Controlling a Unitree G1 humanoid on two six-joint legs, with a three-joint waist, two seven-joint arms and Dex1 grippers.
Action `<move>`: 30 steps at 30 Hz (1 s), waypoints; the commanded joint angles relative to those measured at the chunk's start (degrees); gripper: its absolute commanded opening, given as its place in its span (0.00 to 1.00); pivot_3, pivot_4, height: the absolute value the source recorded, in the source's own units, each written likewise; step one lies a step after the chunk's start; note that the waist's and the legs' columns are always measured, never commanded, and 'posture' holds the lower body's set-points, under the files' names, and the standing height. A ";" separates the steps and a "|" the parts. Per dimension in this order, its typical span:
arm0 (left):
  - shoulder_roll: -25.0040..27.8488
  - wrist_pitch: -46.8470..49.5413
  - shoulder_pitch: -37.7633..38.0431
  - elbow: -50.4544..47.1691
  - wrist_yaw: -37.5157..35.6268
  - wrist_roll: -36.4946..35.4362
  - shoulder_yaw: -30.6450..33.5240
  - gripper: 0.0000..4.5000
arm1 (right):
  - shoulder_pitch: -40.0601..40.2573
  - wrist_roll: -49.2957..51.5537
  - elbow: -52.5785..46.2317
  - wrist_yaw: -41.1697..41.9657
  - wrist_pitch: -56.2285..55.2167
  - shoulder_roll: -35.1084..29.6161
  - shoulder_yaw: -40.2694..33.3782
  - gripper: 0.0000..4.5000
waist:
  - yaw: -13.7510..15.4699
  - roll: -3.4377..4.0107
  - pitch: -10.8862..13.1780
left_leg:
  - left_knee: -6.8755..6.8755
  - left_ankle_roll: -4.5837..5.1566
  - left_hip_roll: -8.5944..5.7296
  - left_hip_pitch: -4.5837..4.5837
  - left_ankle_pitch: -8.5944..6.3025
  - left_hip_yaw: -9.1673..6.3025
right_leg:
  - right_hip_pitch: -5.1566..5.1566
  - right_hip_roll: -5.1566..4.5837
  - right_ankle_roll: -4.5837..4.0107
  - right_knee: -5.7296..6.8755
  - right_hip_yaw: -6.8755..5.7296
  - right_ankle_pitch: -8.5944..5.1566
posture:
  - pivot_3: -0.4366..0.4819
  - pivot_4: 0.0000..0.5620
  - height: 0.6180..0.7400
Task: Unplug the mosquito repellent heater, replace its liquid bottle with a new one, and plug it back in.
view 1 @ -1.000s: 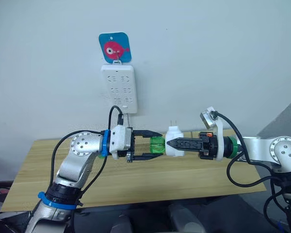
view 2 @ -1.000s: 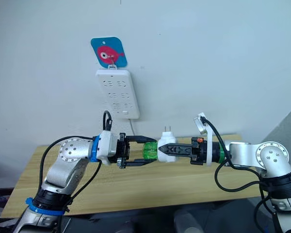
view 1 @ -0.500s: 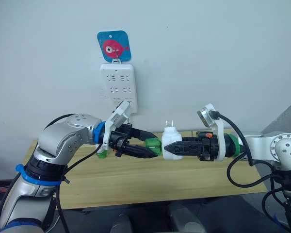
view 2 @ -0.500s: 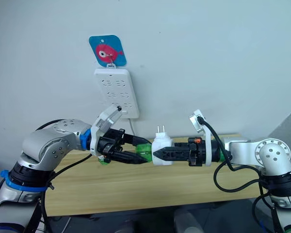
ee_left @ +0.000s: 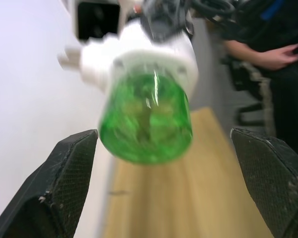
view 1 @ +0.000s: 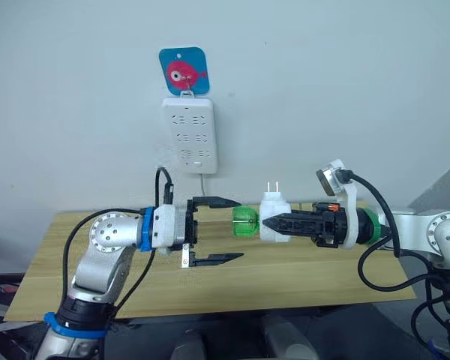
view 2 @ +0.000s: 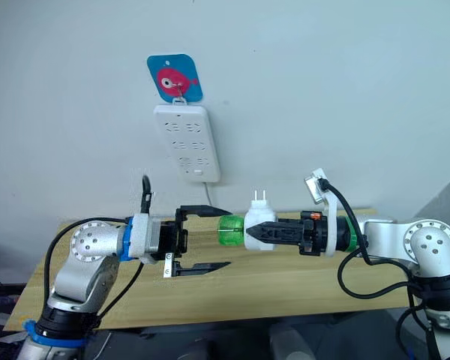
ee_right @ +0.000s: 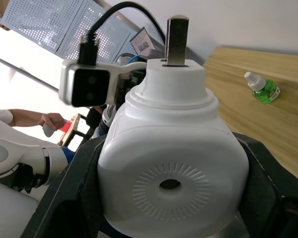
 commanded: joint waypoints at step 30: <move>13.24 62.78 -20.20 -1.29 8.61 -27.88 -4.28 0.50 | -1.46 -2.07 -2.90 4.56 0.96 -0.77 -2.64 0.68 | -0.18 -0.01 -0.02 | 0.05 0.01 -0.01 -0.02 0.01 -0.15 | 0.02 0.03 0.08 0.08 -0.14 0.04 | 0.28 0.14 0.70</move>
